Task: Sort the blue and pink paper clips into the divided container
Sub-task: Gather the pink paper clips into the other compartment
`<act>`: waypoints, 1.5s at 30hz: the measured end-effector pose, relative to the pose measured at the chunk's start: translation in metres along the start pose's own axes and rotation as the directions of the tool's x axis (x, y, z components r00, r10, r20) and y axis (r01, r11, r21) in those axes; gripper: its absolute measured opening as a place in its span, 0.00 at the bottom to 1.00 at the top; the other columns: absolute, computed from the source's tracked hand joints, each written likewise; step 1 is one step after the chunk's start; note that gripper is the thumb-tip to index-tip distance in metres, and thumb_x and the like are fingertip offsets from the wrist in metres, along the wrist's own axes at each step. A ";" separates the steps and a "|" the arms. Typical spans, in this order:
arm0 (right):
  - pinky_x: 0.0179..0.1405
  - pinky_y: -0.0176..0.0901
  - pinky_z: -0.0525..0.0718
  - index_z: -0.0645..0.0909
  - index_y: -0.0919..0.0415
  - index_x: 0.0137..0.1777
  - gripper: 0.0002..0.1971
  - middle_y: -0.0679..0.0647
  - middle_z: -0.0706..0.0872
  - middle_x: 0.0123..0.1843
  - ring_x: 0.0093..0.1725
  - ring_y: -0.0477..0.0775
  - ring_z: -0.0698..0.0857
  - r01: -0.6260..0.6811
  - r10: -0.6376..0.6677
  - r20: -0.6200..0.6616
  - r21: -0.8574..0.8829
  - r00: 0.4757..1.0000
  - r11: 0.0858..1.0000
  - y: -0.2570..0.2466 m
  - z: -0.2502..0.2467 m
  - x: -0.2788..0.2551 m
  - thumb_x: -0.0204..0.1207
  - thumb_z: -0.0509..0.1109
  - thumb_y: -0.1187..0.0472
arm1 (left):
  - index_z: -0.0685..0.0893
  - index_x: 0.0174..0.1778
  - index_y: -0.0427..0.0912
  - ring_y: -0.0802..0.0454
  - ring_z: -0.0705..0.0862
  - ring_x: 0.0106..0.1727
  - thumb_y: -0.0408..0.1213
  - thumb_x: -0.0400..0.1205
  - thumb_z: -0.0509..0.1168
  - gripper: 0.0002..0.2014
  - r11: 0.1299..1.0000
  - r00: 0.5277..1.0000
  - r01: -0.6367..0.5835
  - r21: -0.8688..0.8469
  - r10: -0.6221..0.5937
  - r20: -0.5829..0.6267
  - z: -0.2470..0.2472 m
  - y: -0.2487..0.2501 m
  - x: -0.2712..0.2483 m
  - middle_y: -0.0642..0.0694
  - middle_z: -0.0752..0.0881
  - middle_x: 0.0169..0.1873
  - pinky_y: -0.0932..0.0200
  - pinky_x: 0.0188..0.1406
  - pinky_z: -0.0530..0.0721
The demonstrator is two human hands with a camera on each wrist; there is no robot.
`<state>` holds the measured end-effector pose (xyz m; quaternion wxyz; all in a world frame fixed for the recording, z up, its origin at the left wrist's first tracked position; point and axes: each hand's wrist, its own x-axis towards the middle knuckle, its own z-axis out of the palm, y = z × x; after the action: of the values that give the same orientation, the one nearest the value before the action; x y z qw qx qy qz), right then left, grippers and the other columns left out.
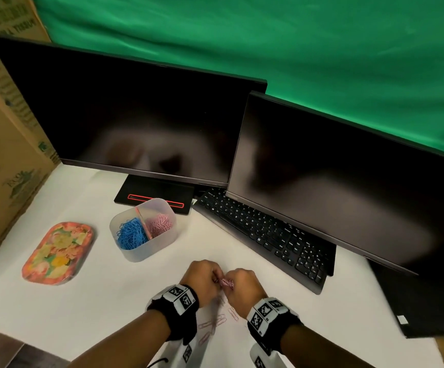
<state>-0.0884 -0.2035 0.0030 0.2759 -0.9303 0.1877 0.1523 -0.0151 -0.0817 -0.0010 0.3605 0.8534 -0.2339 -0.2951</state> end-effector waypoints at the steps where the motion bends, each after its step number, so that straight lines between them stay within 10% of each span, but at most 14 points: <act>1: 0.44 0.39 0.81 0.87 0.57 0.50 0.09 0.56 0.89 0.50 0.49 0.56 0.86 0.012 -0.012 -0.005 0.007 1.000 1.000 -0.008 -0.007 0.005 0.79 0.65 0.60 | 0.86 0.30 0.52 0.58 0.85 0.32 0.33 0.68 0.74 0.08 1.000 1.000 -0.001 -0.016 0.001 -0.022 -0.010 0.002 0.001 0.53 0.87 0.27 0.65 0.40 0.86; 16: 0.47 0.48 0.88 0.89 0.62 0.49 0.08 0.64 0.89 0.48 0.49 0.66 0.89 0.099 -0.097 -0.052 0.023 0.994 0.995 -0.172 -0.056 0.113 0.74 0.70 0.64 | 0.90 0.34 0.46 0.52 0.86 0.38 0.37 0.68 0.77 0.03 0.970 0.935 0.234 0.062 -0.207 -0.288 -0.185 -0.006 0.048 0.49 0.90 0.35 0.68 0.42 0.78; 25: 0.53 0.48 0.89 0.89 0.60 0.50 0.07 0.60 0.89 0.50 0.48 0.61 0.88 0.020 -0.021 0.006 0.107 1.000 0.994 -0.177 -0.049 0.132 0.72 0.74 0.62 | 0.90 0.55 0.49 0.45 0.85 0.54 0.32 0.74 0.71 0.14 0.920 0.917 0.352 0.170 -0.303 -0.259 -0.179 -0.026 0.066 0.45 0.88 0.54 0.57 0.54 0.84; 31: 0.56 0.39 0.84 0.89 0.55 0.55 0.14 0.56 0.90 0.55 0.52 0.57 0.88 0.073 -0.068 -0.032 0.206 0.997 0.976 -0.127 -0.066 0.110 0.77 0.64 0.65 | 0.88 0.36 0.52 0.48 0.88 0.46 0.38 0.73 0.70 0.03 0.942 0.927 0.272 0.199 -0.201 -0.317 -0.173 -0.024 0.059 0.51 0.89 0.41 0.58 0.49 0.87; 37: 0.66 0.45 0.82 0.74 0.47 0.75 0.25 0.55 0.82 0.71 0.65 0.58 0.83 -0.038 0.058 0.093 -0.206 0.994 0.978 -0.026 -0.042 0.056 0.81 0.56 0.66 | 0.86 0.41 0.50 0.57 0.82 0.40 0.39 0.71 0.72 0.05 0.936 0.999 -0.044 0.348 0.039 0.022 -0.115 -0.011 0.021 0.58 0.82 0.33 0.63 0.47 0.81; 41: 0.84 0.42 0.50 0.50 0.56 0.85 0.30 0.51 0.46 0.87 0.86 0.50 0.49 0.147 -0.074 0.247 -0.291 0.966 0.945 0.021 -0.001 0.000 0.84 0.53 0.65 | 0.82 0.49 0.51 0.49 0.84 0.50 0.54 0.68 0.75 0.19 0.865 0.947 -0.100 0.492 -0.070 0.315 -0.054 -0.018 -0.007 0.51 0.86 0.47 0.58 0.49 0.81; 45: 0.82 0.52 0.36 0.50 0.62 0.85 0.35 0.56 0.45 0.87 0.86 0.56 0.45 0.334 -0.265 0.303 -0.202 0.915 0.921 0.032 0.026 -0.038 0.77 0.53 0.71 | 0.77 0.59 0.44 0.43 0.83 0.56 0.61 0.64 0.76 0.34 0.789 0.884 -0.167 0.592 -0.145 0.444 -0.009 -0.023 -0.027 0.44 0.83 0.56 0.52 0.52 0.81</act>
<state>-0.1406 -0.2034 -0.0175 0.1997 -0.9458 -0.0181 0.2555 -0.0245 -0.0464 -0.0042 -0.0023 0.8252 -0.4017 -0.3970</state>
